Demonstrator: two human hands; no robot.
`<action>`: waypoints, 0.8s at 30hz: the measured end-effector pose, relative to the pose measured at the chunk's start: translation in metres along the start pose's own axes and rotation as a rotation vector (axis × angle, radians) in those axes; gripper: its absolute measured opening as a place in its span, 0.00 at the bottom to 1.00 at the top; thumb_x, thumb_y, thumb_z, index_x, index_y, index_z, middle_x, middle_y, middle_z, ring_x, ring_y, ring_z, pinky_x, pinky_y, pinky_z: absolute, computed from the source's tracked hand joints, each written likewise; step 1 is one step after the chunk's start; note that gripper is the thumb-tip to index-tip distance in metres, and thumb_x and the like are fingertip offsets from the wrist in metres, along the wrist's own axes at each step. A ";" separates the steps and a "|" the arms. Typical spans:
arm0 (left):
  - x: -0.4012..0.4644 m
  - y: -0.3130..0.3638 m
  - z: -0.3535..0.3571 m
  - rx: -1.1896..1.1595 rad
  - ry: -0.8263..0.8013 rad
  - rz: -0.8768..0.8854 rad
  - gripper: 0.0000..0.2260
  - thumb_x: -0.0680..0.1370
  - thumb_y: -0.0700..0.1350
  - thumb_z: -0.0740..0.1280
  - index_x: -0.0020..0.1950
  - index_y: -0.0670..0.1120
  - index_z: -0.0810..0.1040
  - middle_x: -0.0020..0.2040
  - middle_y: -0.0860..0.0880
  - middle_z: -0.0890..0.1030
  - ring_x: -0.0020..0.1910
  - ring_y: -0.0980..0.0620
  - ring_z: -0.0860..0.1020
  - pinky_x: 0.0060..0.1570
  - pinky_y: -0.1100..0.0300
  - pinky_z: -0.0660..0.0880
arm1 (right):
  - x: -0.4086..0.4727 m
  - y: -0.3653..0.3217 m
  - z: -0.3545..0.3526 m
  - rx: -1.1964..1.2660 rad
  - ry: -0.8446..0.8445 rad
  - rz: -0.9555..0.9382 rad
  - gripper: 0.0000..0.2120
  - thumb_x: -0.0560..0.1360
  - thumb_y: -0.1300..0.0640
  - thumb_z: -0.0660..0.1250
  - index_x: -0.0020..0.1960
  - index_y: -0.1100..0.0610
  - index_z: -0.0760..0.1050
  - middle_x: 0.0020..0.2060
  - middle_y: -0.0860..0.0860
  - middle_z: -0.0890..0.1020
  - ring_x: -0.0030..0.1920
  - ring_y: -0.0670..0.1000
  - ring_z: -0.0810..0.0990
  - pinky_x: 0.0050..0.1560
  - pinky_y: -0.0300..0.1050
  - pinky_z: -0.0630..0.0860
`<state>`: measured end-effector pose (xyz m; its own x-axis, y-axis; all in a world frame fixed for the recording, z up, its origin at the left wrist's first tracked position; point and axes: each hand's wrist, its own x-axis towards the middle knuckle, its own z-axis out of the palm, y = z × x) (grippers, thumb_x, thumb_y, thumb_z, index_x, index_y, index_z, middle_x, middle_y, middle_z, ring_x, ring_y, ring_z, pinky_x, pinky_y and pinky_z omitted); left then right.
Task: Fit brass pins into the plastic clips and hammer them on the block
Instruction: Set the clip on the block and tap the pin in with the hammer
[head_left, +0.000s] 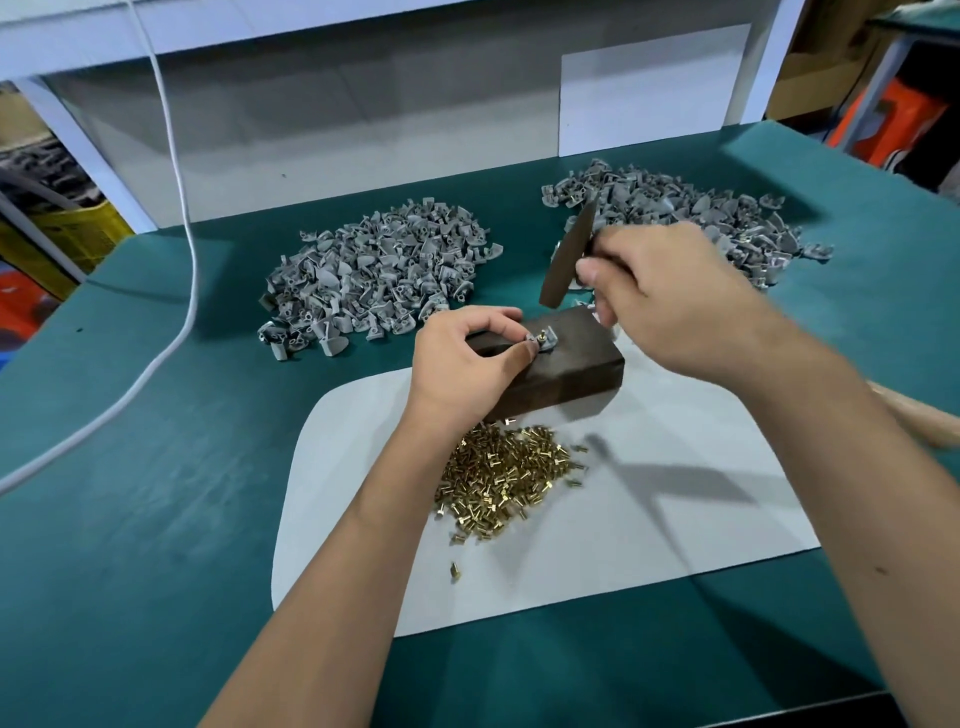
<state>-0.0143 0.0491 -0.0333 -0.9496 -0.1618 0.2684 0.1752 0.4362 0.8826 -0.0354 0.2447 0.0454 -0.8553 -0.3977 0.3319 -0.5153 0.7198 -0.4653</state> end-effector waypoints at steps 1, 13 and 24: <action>0.000 0.000 0.000 -0.008 -0.003 -0.004 0.03 0.72 0.39 0.78 0.41 0.45 0.87 0.53 0.50 0.86 0.52 0.58 0.84 0.56 0.65 0.77 | -0.001 0.000 -0.001 0.025 0.080 -0.012 0.13 0.84 0.53 0.59 0.43 0.54 0.74 0.36 0.54 0.82 0.33 0.54 0.77 0.37 0.53 0.75; 0.000 -0.001 0.001 -0.021 0.006 -0.030 0.03 0.72 0.39 0.79 0.41 0.45 0.87 0.53 0.52 0.86 0.50 0.59 0.84 0.56 0.61 0.80 | -0.002 -0.015 0.009 -0.173 0.081 -0.040 0.13 0.85 0.49 0.56 0.53 0.56 0.76 0.38 0.56 0.78 0.35 0.59 0.73 0.37 0.49 0.69; -0.001 0.001 0.000 -0.033 -0.009 -0.037 0.03 0.72 0.38 0.78 0.42 0.45 0.86 0.54 0.50 0.86 0.51 0.56 0.85 0.59 0.54 0.80 | -0.009 -0.019 0.020 -0.260 -0.048 0.029 0.13 0.85 0.49 0.55 0.55 0.54 0.75 0.44 0.57 0.81 0.40 0.62 0.76 0.42 0.53 0.75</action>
<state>-0.0132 0.0496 -0.0322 -0.9579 -0.1693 0.2319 0.1482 0.4002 0.9044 -0.0188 0.2229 0.0347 -0.8742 -0.3968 0.2798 -0.4647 0.8506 -0.2458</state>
